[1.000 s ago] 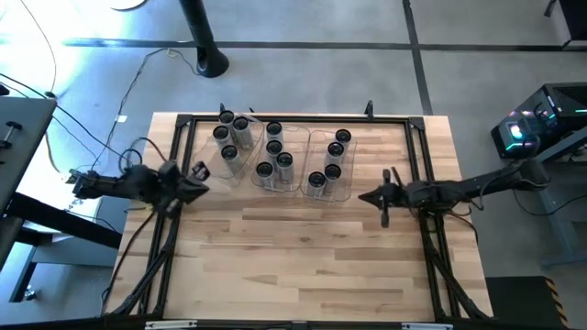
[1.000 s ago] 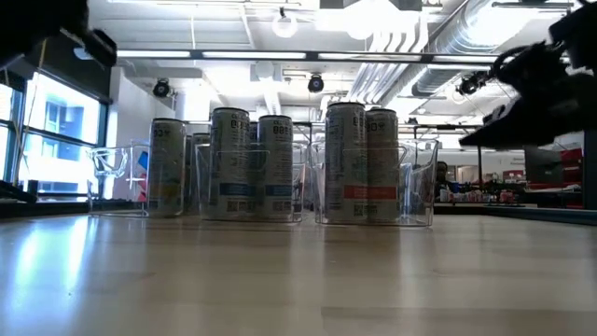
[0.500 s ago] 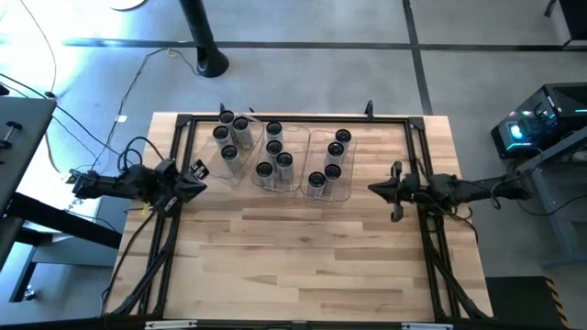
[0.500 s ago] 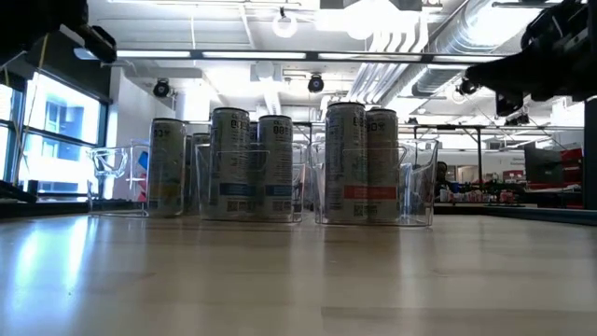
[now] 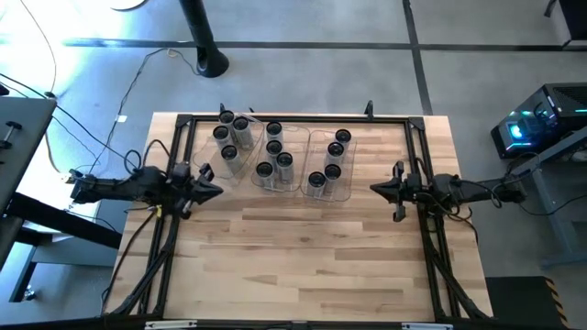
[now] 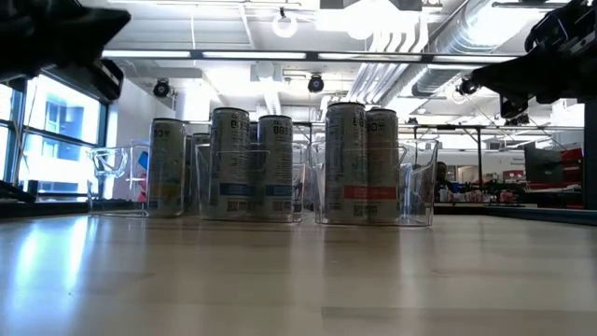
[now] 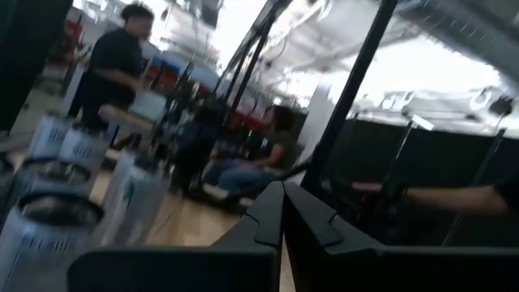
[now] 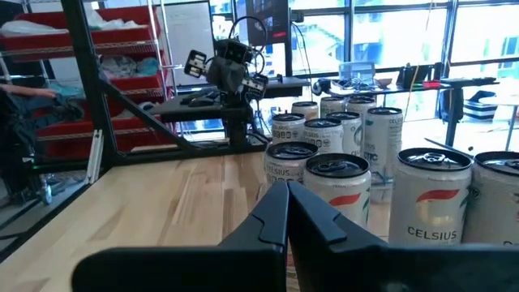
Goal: Sort soda cans
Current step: Return to Home Position
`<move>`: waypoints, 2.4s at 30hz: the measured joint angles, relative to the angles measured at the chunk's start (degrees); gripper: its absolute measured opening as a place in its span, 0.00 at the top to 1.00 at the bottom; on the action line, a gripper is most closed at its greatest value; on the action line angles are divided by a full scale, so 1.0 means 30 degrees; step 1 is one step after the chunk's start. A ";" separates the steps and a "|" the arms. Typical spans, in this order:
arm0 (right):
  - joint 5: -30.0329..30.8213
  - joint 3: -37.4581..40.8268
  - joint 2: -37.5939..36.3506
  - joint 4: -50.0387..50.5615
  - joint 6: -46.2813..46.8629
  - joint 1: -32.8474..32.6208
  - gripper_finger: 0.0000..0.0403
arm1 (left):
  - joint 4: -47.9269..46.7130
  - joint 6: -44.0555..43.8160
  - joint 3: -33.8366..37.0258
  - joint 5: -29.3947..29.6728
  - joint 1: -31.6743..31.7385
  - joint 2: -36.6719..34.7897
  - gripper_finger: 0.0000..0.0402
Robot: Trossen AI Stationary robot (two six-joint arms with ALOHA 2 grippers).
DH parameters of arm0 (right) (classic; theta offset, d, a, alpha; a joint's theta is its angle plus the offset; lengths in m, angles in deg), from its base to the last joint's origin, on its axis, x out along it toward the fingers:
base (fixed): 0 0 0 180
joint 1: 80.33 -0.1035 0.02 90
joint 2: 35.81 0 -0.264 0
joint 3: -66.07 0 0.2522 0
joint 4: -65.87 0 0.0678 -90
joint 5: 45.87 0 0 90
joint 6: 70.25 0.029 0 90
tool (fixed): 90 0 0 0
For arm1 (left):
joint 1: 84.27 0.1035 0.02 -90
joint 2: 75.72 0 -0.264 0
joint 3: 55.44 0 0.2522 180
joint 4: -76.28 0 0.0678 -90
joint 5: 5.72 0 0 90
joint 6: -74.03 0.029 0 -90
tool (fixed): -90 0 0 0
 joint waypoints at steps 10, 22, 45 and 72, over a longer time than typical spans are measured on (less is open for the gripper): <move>-0.0015 0.0000 0.0000 0.0002 0.0000 0.0000 1.00 | -0.4264 0.0003 0.0000 0.0000 -0.0017 0.0003 1.00; -0.0022 0.0000 0.0000 -0.0005 0.0000 -0.0003 1.00 | -0.4798 0.0001 0.0000 0.0040 -0.0003 -0.0004 1.00; -0.0022 0.0000 0.0131 -0.0020 -0.0002 -0.0022 1.00 | -0.4790 -0.0004 0.0000 0.0066 -0.0003 -0.0004 1.00; -0.0022 0.0000 0.0131 -0.0020 -0.0007 -0.0022 1.00 | -0.4784 -0.0004 0.0000 0.0058 -0.0007 -0.0004 1.00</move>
